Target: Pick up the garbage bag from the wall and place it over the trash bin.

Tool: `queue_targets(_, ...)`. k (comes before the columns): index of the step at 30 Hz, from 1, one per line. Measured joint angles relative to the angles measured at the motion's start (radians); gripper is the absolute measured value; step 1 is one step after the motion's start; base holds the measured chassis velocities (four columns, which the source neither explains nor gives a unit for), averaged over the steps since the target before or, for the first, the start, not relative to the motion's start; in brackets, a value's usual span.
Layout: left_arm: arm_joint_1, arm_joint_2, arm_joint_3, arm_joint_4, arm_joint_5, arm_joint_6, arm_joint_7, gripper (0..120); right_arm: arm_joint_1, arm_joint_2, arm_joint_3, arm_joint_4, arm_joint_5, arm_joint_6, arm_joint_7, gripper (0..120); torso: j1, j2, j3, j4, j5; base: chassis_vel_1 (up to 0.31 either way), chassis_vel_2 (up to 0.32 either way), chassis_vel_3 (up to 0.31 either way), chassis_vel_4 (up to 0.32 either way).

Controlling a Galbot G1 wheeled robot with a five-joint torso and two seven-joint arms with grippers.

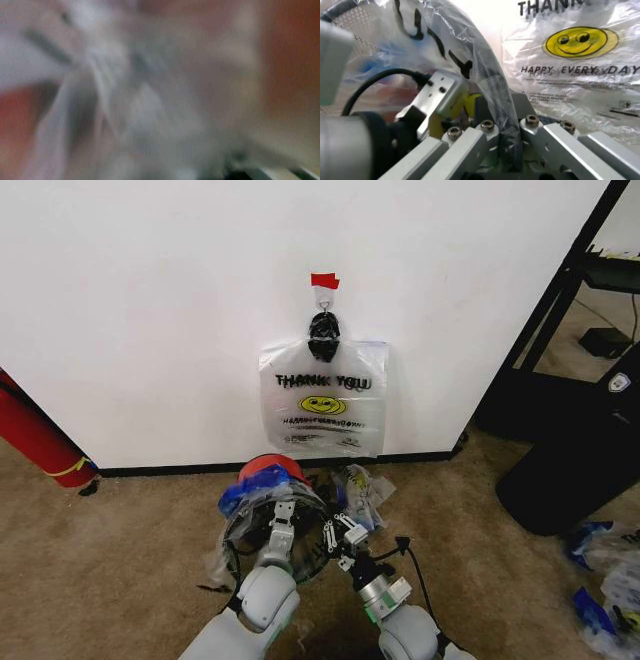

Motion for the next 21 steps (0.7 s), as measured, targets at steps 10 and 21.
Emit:
queue_targets(10,0.01,0.031,-0.03,0.0,-0.026,-0.029,0.011,0,0.005,0.0,0.012,-0.011,0.017,0.002,0.004,0,0.0,0.0,0.0,0.0001,0.0,0.0,0.0,0.0,0.0)
queue_targets(21,0.04,0.033,-0.016,0.01,-0.026,-0.052,0.063,0,0.012,0.008,0.006,-0.002,0.069,0.008,-0.037,0,0.0,0.0,0.0,0.0,0.0,0.0,0.0,0.0,0.0)
